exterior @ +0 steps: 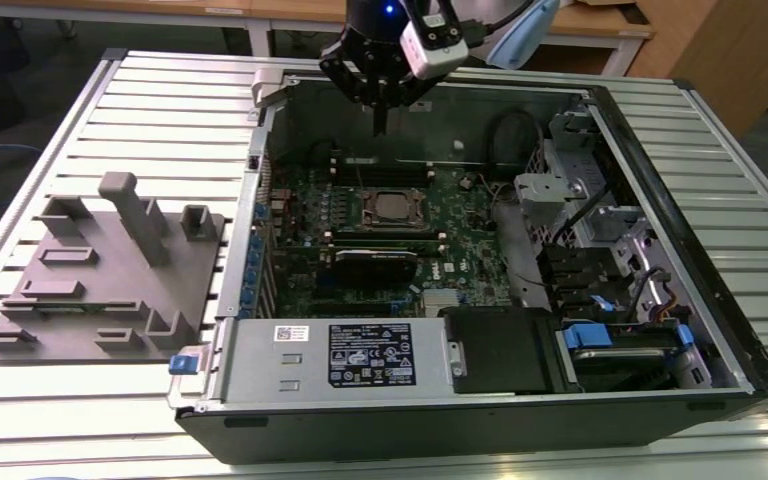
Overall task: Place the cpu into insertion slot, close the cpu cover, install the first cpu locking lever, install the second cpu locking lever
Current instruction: 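Close the cpu cover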
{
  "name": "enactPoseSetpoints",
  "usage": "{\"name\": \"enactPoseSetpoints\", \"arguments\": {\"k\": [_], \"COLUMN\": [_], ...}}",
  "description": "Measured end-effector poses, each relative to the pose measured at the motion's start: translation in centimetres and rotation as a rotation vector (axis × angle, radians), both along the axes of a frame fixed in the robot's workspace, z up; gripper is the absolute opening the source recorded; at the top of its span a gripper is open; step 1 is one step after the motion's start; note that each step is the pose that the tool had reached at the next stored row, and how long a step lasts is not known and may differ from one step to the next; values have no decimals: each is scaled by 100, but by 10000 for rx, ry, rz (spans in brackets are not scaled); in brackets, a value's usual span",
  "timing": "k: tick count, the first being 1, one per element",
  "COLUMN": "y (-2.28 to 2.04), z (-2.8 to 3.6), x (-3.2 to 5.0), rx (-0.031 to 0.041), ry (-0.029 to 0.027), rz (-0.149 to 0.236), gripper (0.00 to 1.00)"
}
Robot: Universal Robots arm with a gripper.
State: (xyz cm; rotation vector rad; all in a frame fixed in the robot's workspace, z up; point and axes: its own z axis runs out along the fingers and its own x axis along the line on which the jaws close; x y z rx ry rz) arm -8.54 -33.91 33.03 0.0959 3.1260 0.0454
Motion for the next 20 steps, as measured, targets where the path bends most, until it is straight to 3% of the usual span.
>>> {"name": "enactPoseSetpoints", "arguments": {"k": [20], "y": [0], "z": [-63], "x": [0], "rx": [-1], "ry": [0], "rz": [0], "gripper": [10]}}
